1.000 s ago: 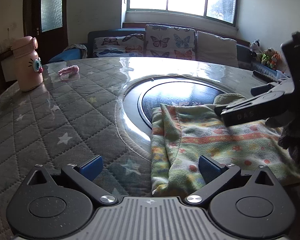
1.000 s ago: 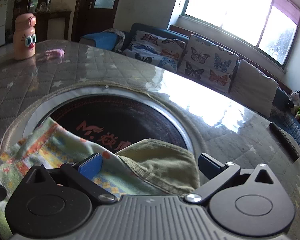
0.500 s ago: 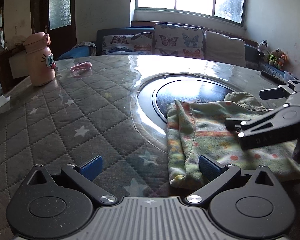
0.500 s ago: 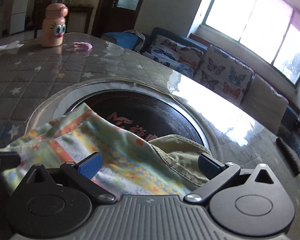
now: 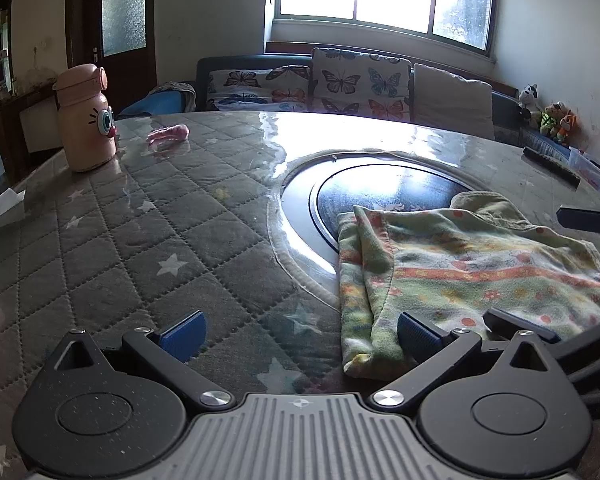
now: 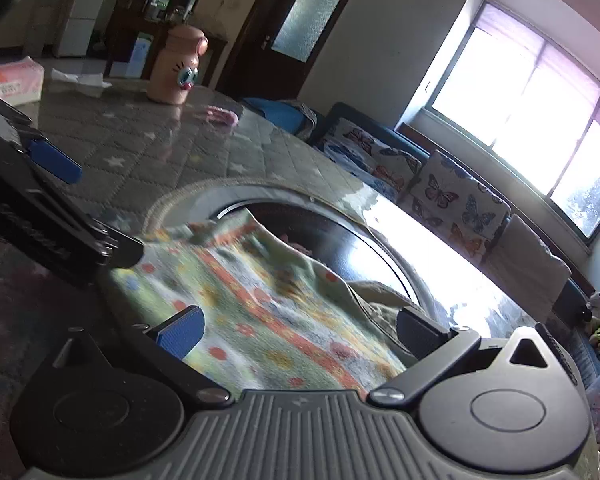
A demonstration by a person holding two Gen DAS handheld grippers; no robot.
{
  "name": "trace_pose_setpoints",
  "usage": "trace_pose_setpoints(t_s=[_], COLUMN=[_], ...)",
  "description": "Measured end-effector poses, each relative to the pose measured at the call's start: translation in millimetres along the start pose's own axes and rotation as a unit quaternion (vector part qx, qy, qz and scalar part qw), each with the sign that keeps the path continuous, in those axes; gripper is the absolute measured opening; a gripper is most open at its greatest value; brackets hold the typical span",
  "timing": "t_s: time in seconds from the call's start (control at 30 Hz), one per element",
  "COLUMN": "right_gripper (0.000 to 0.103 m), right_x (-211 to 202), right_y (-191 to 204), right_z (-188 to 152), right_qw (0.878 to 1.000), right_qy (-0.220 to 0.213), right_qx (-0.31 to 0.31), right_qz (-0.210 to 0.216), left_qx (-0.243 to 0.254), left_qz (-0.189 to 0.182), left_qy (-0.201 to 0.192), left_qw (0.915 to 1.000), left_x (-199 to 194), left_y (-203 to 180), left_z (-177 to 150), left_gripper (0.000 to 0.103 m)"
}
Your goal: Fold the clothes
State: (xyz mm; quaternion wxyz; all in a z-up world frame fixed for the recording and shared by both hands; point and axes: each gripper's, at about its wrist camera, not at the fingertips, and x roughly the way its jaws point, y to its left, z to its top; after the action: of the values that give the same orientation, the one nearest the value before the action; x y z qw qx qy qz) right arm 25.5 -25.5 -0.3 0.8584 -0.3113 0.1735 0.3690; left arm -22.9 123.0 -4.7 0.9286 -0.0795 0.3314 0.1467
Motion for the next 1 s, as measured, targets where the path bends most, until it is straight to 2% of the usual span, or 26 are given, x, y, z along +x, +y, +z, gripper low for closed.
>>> trace_pose_setpoints(t_s=[0.4, 0.57, 0.67, 0.73, 0.97, 1.0], right_gripper=[0.101, 0.09, 0.08, 0.072, 0.053, 0.046], right_x=[-12.3, -10.1, -6.2, -3.4, 5.0, 5.8], right_y=[28.2, 39.2, 45.5, 49.0, 54.8, 54.1], right_z=[5.8, 11.2, 13.7, 15.4, 16.8, 17.0], right_qw=[0.995, 0.991, 0.99, 0.989, 0.988, 0.987], right_qy=[-0.011, -0.007, -0.004, -0.003, -0.001, 0.0], right_qx=[-0.009, -0.009, -0.015, -0.019, -0.027, -0.025], right_qz=[0.094, 0.136, 0.144, 0.146, 0.153, 0.156], left_qx=[-0.02, -0.029, -0.044, -0.053, -0.081, -0.087], left_qz=[0.008, 0.013, 0.007, -0.001, -0.041, -0.05], left_qy=[0.0, -0.002, -0.005, -0.005, 0.012, 0.016], left_qw=[0.9998, 0.9995, 0.999, 0.9986, 0.9958, 0.9949], left_x=[0.5, 1.2, 0.6, 0.4, 5.8, 7.1], left_y=[14.9, 21.6, 29.6, 33.6, 40.5, 40.8], left_z=[8.4, 14.6, 20.8, 24.1, 29.8, 30.4], left_gripper=[0.103, 0.103, 0.103, 0.103, 0.103, 0.103])
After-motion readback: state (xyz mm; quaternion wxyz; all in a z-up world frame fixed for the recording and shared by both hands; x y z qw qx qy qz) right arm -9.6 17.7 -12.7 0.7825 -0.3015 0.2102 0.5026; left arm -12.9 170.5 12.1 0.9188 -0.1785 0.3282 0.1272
